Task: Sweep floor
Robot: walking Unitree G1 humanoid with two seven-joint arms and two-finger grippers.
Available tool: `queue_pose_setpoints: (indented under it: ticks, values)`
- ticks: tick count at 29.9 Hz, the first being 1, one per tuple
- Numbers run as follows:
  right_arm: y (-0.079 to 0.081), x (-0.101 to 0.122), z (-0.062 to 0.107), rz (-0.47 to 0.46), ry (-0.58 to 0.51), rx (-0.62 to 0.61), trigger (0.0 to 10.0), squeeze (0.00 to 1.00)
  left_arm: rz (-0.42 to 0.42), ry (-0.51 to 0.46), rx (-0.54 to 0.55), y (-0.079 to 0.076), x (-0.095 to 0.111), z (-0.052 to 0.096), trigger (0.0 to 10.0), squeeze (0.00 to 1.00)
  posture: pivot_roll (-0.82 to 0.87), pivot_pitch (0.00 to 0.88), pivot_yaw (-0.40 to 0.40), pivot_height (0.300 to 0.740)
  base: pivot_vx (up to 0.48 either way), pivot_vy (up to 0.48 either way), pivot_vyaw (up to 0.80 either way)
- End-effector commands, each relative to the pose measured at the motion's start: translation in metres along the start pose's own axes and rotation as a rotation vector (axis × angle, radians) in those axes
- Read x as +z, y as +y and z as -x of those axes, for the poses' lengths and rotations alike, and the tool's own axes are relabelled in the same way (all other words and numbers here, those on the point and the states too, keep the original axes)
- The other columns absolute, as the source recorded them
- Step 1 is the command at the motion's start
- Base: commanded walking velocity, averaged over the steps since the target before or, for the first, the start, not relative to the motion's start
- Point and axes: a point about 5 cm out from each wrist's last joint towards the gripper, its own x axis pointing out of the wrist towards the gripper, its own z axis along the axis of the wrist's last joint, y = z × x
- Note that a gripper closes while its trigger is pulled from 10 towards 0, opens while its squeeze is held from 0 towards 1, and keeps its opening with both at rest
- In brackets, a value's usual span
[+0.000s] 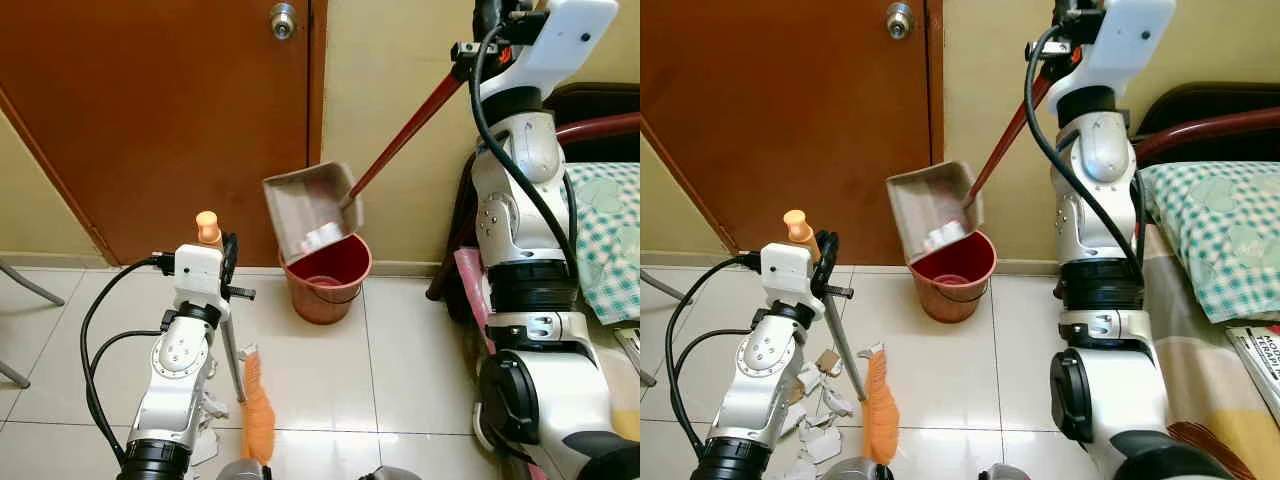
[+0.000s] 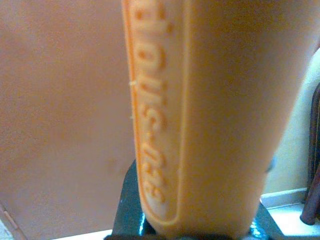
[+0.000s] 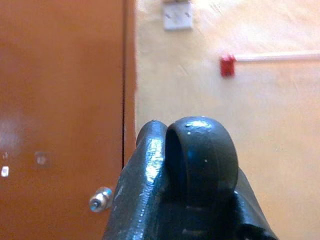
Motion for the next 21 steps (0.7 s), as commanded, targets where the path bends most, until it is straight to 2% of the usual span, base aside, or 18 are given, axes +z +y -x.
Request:
queue_pose_setpoints:
  ticks: [1, 3, 6, 7, 10, 14, 15, 21]
  values:
    - [0.018, 0.008, -0.001, 0.056, -0.067, 0.092, 10.0, 0.00, 0.021, -0.013, -0.011, -0.003, 0.002, -0.002, 10.0, 0.00, -0.04, 0.000, -0.016, 0.740, 0.000, 0.000, 0.00]
    - [0.034, 0.004, 0.007, 0.111, -0.087, 0.176, 10.0, 0.00, 0.021, -0.014, -0.010, -0.003, 0.002, -0.002, 10.0, 0.00, -0.04, 0.000, -0.016, 0.740, 0.000, 0.000, 0.00]
    - [0.044, 0.001, 0.013, 0.140, -0.100, 0.221, 10.0, 0.00, 0.020, -0.015, -0.008, -0.002, 0.003, -0.003, 10.0, 0.00, -0.03, 0.000, -0.014, 0.740, 0.000, 0.000, 0.00]
    - [0.058, -0.003, 0.021, 0.176, -0.122, 0.288, 10.0, 0.00, 0.020, -0.016, -0.007, -0.002, 0.003, -0.003, 10.0, 0.00, -0.03, 0.000, -0.014, 0.740, 0.000, 0.000, 0.00]
    - [0.075, -0.009, 0.033, 0.211, -0.146, 0.372, 10.0, 0.00, 0.021, -0.019, -0.007, -0.002, 0.004, -0.003, 10.0, 0.00, -0.03, 0.000, -0.017, 0.740, 0.000, 0.000, 0.00]
    - [0.086, -0.012, 0.041, 0.224, -0.163, 0.426, 10.0, 0.00, 0.021, -0.021, -0.007, -0.003, 0.004, -0.003, 10.0, 0.00, -0.03, 0.000, -0.020, 0.740, 0.000, 0.000, 0.00]
    - [0.095, -0.014, 0.047, 0.233, -0.175, 0.474, 10.0, 0.00, 0.021, -0.021, -0.004, -0.003, 0.004, -0.002, 10.0, 0.00, -0.03, 0.000, -0.020, 0.740, 0.000, 0.000, 0.00]
    - [0.101, -0.017, 0.052, 0.239, -0.174, 0.526, 10.0, 0.00, 0.020, -0.021, -0.002, -0.003, 0.004, -0.002, 10.0, 0.00, -0.02, 0.000, -0.024, 0.740, 0.000, 0.000, 0.00]
